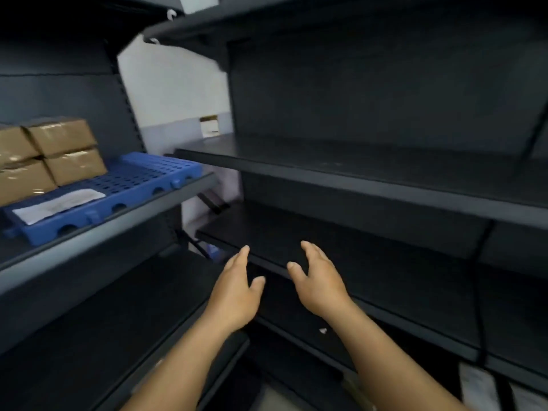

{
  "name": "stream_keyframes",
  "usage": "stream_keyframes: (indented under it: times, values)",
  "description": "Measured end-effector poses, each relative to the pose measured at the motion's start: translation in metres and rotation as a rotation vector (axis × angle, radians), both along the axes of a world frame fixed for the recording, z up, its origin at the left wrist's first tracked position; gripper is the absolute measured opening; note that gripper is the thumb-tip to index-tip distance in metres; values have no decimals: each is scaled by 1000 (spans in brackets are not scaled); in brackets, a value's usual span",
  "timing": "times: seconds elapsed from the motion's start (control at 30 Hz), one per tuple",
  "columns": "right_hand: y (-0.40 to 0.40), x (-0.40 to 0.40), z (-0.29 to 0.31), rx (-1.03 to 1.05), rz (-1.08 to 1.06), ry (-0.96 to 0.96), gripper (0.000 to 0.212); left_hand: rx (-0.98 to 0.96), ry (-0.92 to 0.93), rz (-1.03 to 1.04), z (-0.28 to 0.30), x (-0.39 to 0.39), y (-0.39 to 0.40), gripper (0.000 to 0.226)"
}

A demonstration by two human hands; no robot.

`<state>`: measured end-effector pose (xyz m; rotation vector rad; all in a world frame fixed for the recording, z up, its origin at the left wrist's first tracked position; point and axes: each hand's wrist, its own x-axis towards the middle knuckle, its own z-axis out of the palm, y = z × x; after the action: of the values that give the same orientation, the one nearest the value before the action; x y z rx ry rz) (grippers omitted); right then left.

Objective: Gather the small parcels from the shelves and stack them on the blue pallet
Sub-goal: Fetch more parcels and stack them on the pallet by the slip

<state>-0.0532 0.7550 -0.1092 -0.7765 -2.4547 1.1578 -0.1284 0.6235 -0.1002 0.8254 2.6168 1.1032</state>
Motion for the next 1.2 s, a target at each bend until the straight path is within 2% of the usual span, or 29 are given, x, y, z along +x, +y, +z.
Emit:
stream_keyframes:
  times: [0.27, 0.63, 0.83, 1.0, 1.2]
  values:
    - [26, 120, -43, -49, -286, -103, 59, -13, -100, -312, -44, 83, 61, 65]
    - [105, 268, -72, -84, -606, -54, 58, -55, -170, -587, -79, 210, 172, 64]
    - [169, 366, -78, -128, -708, -17, 60, -95, -215, -665, -87, 297, 254, 69]
    - [221, 436, -79, -167, -837, -32, 76, -110, -261, -674, -94, 352, 312, 71]
    - [264, 474, -98, -297, -838, -47, 75, -136, -330, -667, -108, 382, 363, 67]
